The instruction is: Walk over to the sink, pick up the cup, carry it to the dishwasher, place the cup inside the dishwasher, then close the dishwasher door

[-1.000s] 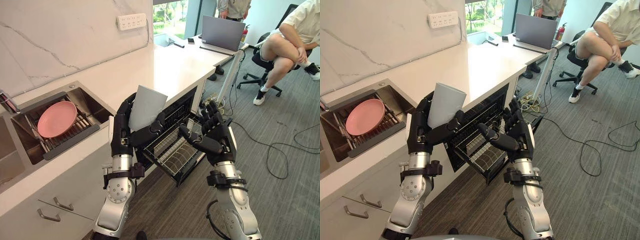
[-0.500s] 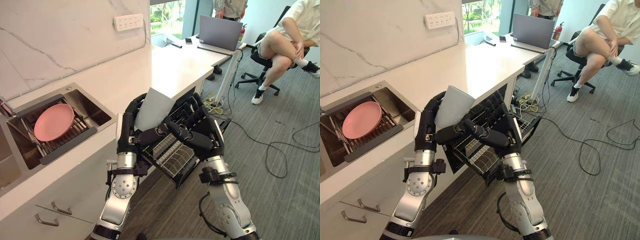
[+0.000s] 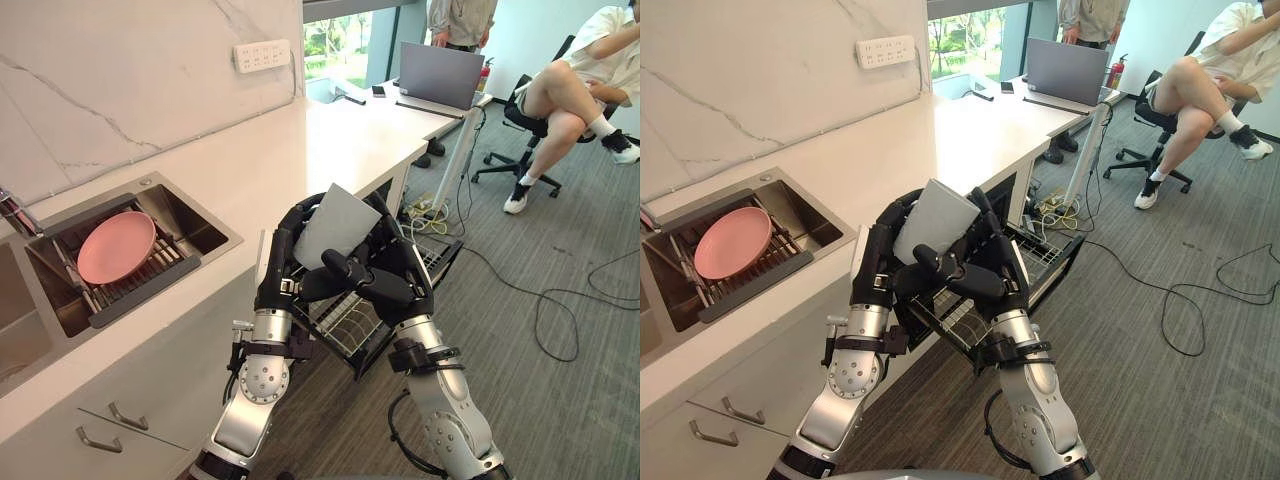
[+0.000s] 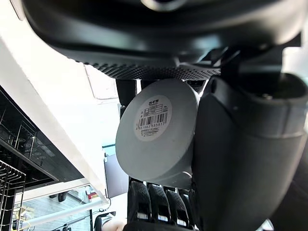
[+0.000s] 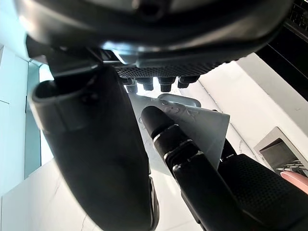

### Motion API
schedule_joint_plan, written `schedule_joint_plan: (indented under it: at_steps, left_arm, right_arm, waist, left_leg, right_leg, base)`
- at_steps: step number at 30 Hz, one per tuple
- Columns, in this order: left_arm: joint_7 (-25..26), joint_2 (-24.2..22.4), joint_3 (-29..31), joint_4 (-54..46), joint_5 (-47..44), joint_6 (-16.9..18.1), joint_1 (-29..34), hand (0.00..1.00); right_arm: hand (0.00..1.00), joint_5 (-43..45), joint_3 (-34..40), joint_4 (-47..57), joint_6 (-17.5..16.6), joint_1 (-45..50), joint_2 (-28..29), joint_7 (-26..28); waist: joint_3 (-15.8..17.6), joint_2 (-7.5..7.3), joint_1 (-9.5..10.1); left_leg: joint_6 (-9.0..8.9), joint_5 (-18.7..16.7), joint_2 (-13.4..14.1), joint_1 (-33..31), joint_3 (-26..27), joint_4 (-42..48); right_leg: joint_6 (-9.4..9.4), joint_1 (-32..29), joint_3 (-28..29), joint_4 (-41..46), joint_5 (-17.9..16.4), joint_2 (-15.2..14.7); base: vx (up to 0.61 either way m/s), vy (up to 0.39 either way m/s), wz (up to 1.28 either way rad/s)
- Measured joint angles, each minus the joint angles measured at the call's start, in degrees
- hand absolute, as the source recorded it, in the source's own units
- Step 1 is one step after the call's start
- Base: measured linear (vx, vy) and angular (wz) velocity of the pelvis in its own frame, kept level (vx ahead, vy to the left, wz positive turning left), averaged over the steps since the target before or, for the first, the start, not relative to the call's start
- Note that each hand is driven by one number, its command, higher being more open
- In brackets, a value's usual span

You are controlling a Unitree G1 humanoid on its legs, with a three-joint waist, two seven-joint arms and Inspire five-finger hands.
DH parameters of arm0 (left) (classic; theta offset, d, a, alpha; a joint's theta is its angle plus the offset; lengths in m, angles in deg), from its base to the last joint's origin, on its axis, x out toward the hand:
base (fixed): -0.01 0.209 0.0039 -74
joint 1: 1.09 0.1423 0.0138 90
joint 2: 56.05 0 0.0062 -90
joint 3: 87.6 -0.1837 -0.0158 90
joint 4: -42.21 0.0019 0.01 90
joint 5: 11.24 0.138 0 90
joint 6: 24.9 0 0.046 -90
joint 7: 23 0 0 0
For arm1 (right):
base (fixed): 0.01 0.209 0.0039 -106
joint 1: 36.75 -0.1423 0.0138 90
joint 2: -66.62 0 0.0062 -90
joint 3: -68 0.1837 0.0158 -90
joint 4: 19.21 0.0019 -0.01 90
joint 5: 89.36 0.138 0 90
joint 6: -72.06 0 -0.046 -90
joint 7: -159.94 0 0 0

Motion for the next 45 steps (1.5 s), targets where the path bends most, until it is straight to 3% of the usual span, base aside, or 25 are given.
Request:
schedule_joint_plan:
  at_steps: [19,20,29,42,43,45]
  left_arm:
    - [2.85,-0.69,-2.22,-0.02,4.71,0.01,0.01,0.00]
    - [3.00,-0.69,-2.63,-0.02,5.39,0.01,0.01,0.00]
    - [4.20,-0.59,-4.14,-0.02,6.88,0.66,0.21,0.00]
    - [4.38,-0.61,-4.27,1.07,7.51,1.74,0.36,0.00]
    - [4.38,-0.61,-4.27,1.24,7.50,1.80,0.36,1.00]
    - [4.39,-0.61,-4.26,1.58,7.49,1.81,0.48,1.00]
  right_arm:
    - [1.00,-0.04,-1.10,-1.78,-0.97,-1.77,1.20,-1.96]
    - [0.00,-0.05,-1.10,-1.78,-1.00,-1.77,1.21,-2.25]
    - [0.00,-0.05,-0.21,-2.52,-1.65,-1.78,1.80,-5.32]
    - [0.00,-0.12,0.01,-2.78,-1.67,-1.78,1.58,-5.32]
    - [0.00,-0.12,0.01,-2.92,-1.67,-1.78,1.58,-5.32]
    - [0.00,-0.11,0.01,-3.34,-1.67,-1.78,1.59,-5.32]
  waist:
    - [-0.15,-0.15,0.15]
    - [-0.18,-0.19,0.16]
    - [-0.45,-0.59,0.29]
    - [-0.50,-0.66,0.30]
    - [-0.51,-0.67,0.30]
    - [-0.52,-0.70,0.31]
  left_leg:
    - [0.13,1.16,-0.01,-0.29,-0.78,-0.04]
    - [0.12,1.20,-0.01,-0.30,-0.77,-0.04]
    - [0.11,1.34,0.00,-0.40,-0.77,-0.06]
    - [0.08,1.49,0.09,-0.46,-0.85,-0.08]
    - [0.08,1.51,0.10,-0.47,-0.86,-0.08]
    - [0.07,1.55,0.11,-0.47,-0.87,-0.09]
  right_leg:
    - [-0.12,0.00,-0.71,-0.19,0.55,0.01]
    - [-0.12,0.00,-0.71,-0.21,0.59,0.01]
    - [-0.09,0.00,-0.72,-0.41,0.81,0.02]
    - [-0.04,0.00,-0.75,-0.51,0.95,0.11]
    - [-0.05,0.00,-0.76,-0.51,0.97,0.12]
    - [-0.06,0.00,-0.76,-0.51,1.00,0.13]
  base:
    - [-0.01,-0.003,0.02]
    - [0.00,0.000,0.00]
    - [0.00,0.000,0.00]
    - [0.00,0.000,0.00]
    - [0.00,0.000,0.00]
    - [0.00,0.000,0.00]
